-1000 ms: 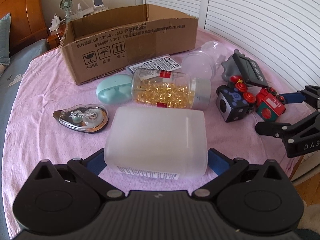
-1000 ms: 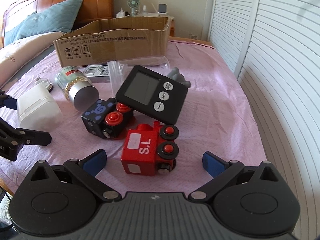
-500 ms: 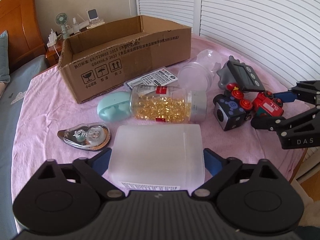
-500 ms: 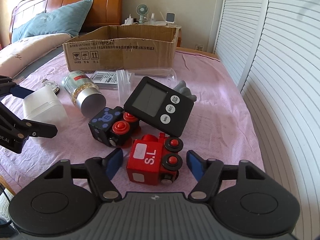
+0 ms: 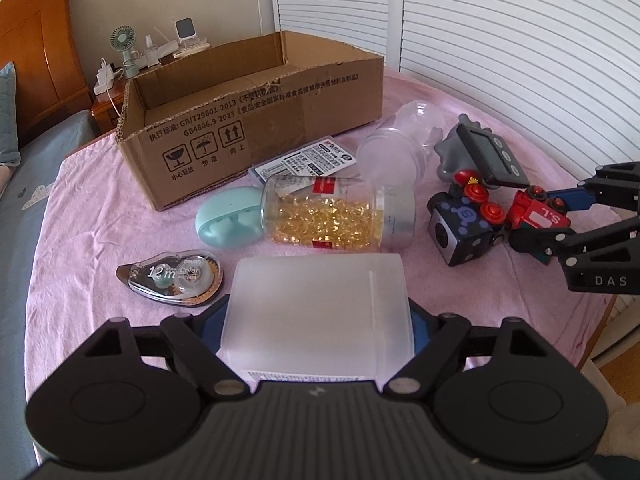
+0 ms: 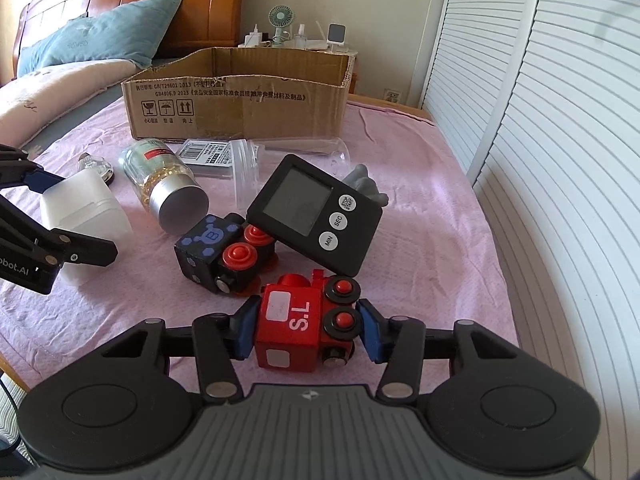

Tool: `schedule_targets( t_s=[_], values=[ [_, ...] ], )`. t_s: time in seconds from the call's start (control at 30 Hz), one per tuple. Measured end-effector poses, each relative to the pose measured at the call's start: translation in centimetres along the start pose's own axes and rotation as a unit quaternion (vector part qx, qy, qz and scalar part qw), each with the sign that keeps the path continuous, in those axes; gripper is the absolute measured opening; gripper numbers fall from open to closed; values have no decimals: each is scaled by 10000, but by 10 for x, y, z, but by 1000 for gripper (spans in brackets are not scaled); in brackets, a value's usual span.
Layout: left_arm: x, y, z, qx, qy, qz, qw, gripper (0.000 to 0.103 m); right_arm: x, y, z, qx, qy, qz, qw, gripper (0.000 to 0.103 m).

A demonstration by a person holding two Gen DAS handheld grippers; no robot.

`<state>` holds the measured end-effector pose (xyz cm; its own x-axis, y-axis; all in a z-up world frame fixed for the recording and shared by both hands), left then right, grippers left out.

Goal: Organize rigid objects
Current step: 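Carry the white container into the cardboard box with the left tool while the right tool carries the train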

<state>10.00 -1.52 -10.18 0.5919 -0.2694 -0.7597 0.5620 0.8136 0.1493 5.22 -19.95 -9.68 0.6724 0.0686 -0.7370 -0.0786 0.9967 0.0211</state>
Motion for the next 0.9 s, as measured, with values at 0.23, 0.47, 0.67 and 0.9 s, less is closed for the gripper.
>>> schedule_targets(
  t_s=[0.23, 0.47, 0.67, 0.9],
  values=[
    [-5, 0, -4, 27, 69, -56, 10000, 83, -4, -1, -3, 18, 287, 178, 9994, 56],
    [-6, 0, -7, -41, 45, -36, 10000, 83, -4, 2, -2, -102, 257, 234, 9993, 59],
    [-5, 2, -6, -98, 53, -81, 9999, 83, -1, 6, 1, -278, 327, 188, 9989, 55],
    [-16, 4, -1, -38, -6, -172, 9998, 83, -11, 4, 8, -261, 252, 272, 9990, 55]
  ],
)
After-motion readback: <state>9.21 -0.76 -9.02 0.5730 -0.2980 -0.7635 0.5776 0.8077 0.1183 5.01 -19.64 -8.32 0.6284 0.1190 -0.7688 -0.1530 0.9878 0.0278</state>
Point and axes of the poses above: each gripper's, at about its wrist camera, not at the fingertips, and x roughly the way its jaws point, y to its left, z to its top, the point moved 4 cm from there along x, roughly the way its jaws point, and after that the axes turned 10 degrees about x, right-handed, at the moved point
